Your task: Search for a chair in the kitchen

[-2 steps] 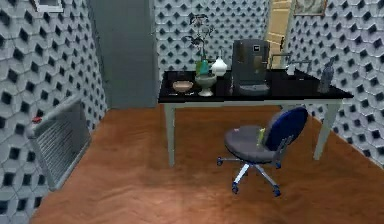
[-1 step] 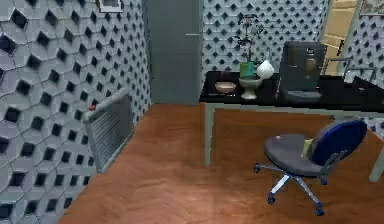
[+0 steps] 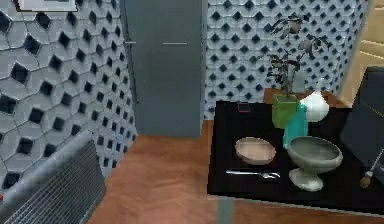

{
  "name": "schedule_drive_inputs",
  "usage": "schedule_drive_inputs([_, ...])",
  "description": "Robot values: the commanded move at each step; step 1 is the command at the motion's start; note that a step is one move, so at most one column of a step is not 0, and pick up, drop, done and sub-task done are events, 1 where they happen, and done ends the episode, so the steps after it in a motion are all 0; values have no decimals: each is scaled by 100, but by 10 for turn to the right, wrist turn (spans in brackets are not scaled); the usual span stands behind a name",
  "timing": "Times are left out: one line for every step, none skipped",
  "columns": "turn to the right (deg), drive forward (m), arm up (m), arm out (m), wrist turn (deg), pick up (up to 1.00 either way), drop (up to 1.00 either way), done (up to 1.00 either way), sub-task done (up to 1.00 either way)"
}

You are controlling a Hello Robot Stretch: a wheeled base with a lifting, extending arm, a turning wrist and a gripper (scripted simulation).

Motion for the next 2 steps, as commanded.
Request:
schedule_drive_inputs([450, 0, 0, 0, 0, 0, 0, 0, 0])
schedule_drive_inputs([150, 0, 0, 0, 0, 0, 0, 0, 0])
